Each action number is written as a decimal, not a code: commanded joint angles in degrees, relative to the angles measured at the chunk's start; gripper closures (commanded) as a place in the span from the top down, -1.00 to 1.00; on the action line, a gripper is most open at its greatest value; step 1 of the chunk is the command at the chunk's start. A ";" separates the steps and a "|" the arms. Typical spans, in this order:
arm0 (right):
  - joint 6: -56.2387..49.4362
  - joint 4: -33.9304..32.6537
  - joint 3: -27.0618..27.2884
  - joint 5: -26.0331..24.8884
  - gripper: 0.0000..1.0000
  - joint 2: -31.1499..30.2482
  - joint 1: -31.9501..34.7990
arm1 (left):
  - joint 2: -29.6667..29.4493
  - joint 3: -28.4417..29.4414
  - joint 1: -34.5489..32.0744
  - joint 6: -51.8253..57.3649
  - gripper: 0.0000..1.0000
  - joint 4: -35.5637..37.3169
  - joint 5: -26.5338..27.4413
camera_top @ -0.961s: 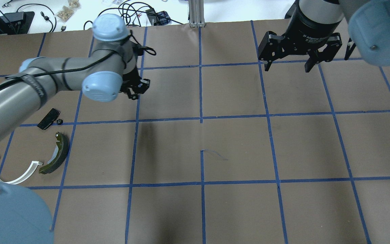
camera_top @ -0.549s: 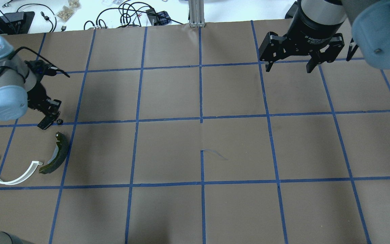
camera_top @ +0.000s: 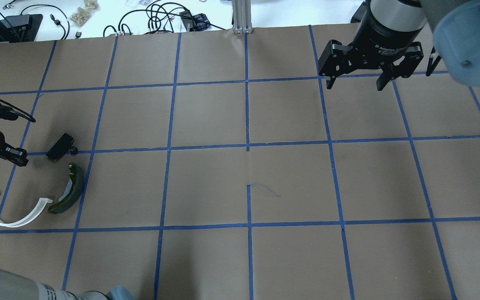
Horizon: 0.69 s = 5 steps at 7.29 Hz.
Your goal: Place bearing gear from tray to pile
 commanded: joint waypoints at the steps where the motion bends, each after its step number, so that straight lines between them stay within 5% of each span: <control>1: 0.05 -0.06 -0.08 0.13 1.00 -0.02 0.01 | -1.78 -1.34 0.66 0.18 -0.49 0.65 -1.53; 2: 0.14 -0.06 -0.08 0.22 1.00 -0.02 0.01 | -1.61 -1.52 0.66 -0.43 0.40 0.91 -1.80; 3: 0.23 -0.06 -0.08 0.31 1.00 0.07 0.01 | 0.39 -1.52 -0.12 -1.65 0.82 0.22 -3.80; 5: 0.14 -0.06 -0.08 0.22 1.00 0.07 0.01 | 8.36 -0.91 -6.77 -7.18 0.95 -7.19 -4.53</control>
